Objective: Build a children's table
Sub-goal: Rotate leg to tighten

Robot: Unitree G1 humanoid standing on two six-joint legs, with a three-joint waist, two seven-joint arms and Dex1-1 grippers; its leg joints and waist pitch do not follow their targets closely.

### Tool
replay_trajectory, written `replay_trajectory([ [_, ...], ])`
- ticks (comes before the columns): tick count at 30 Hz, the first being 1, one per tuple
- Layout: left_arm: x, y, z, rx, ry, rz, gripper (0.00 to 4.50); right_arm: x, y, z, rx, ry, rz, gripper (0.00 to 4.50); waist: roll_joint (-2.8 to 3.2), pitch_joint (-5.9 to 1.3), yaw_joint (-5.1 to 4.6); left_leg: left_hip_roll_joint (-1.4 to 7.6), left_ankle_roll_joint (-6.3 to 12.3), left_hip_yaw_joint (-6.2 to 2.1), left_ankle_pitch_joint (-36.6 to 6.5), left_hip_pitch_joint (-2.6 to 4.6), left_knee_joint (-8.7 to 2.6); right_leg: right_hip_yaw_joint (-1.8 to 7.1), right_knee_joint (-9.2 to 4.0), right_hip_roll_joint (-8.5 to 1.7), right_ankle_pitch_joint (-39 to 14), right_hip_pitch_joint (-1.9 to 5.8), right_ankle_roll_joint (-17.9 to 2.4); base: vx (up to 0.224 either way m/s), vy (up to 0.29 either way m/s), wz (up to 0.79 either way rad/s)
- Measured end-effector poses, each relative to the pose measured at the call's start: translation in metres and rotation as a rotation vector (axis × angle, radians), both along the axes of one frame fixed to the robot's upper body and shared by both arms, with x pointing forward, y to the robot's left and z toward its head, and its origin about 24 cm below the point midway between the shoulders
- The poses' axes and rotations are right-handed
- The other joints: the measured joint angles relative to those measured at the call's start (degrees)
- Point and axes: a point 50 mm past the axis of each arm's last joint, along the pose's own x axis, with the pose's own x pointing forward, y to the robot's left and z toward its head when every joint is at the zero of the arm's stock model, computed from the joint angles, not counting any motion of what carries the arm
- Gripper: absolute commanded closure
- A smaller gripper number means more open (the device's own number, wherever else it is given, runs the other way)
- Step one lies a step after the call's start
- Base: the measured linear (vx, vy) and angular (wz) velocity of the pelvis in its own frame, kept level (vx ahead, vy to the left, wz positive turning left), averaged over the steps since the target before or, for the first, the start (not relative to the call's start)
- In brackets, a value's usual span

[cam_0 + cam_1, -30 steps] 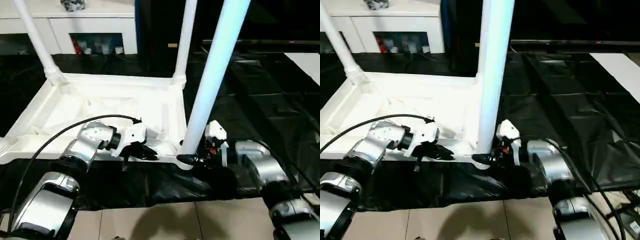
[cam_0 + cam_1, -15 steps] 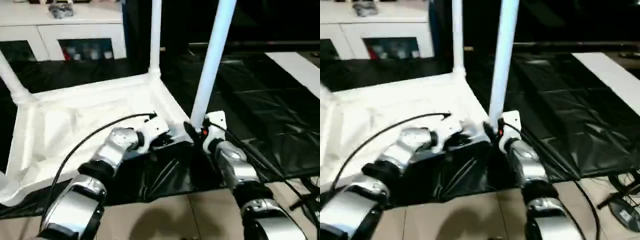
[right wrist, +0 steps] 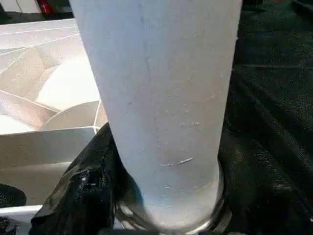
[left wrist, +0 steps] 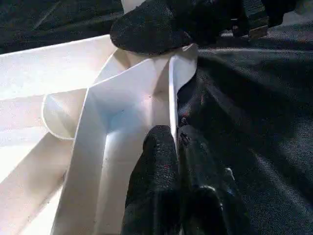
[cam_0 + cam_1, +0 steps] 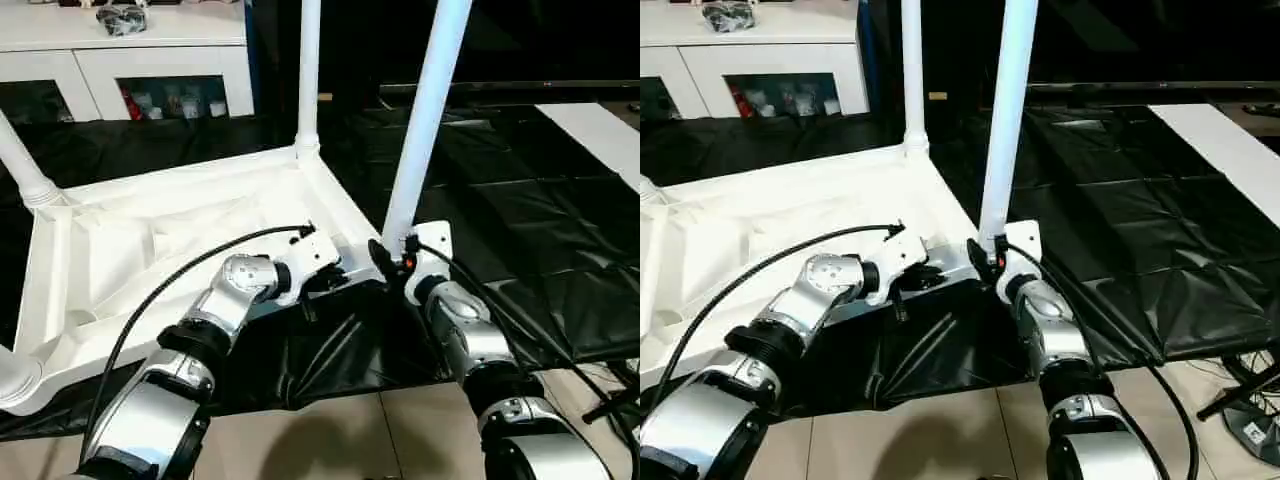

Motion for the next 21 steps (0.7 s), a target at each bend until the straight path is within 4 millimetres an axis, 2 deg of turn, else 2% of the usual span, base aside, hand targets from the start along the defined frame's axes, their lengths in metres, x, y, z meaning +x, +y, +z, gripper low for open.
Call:
replay_trajectory([
  [15, 0.000, 0.001, 0.000, 0.003, 0.001, -0.006, 4.50, 0.001, -0.001, 0.001, -0.001, -0.004, 0.007, 1.97, -0.04, 0.04, -0.06, -0.01, 0.00, -0.01, 0.00, -0.01, 0.00, 0.00, -0.01, 0.00, -0.01, -0.04, 0.01, 0.000, 0.000, 0.00],
  [16, 0.000, 0.013, 0.004, 0.016, 0.002, -0.048, 4.50, 0.000, -0.011, 0.003, -0.010, -0.008, 0.122, 1.62, -0.12, 0.13, -0.06, -0.01, 0.00, -0.01, 0.00, -0.21, -0.03, -0.02, -0.04, 0.00, -0.01, -0.20, 0.01, 0.000, 0.000, 0.00],
  [18, -0.002, 0.027, 0.009, 0.018, 0.017, -0.132, 4.50, -0.005, -0.021, 0.008, -0.035, -0.008, 0.339, 1.27, -0.22, 0.21, -0.03, 0.03, 0.01, -0.06, 0.01, -0.98, -0.04, -0.05, -0.01, 0.02, 0.05, -0.75, -0.03, 0.000, 0.000, 0.00],
  [19, -0.003, 0.036, 0.011, 0.023, 0.024, -0.164, 4.50, -0.008, -0.025, 0.011, -0.056, -0.004, 0.460, 1.25, -0.26, 0.23, 0.00, 0.06, 0.00, -0.05, 0.02, -1.16, -0.05, -0.04, 0.03, 0.04, 0.39, -0.94, -0.15, 0.000, 0.000, 0.00],
  [21, -0.004, 0.041, 0.013, 0.036, 0.028, -0.178, 4.50, -0.010, -0.021, 0.012, -0.046, 0.001, 0.524, 1.17, -0.39, 0.18, 0.15, 0.21, -0.02, 0.03, 0.04, -1.25, 0.13, 0.01, 0.34, 0.09, 1.25, -0.95, -0.23, 0.000, 0.000, 0.00],
])
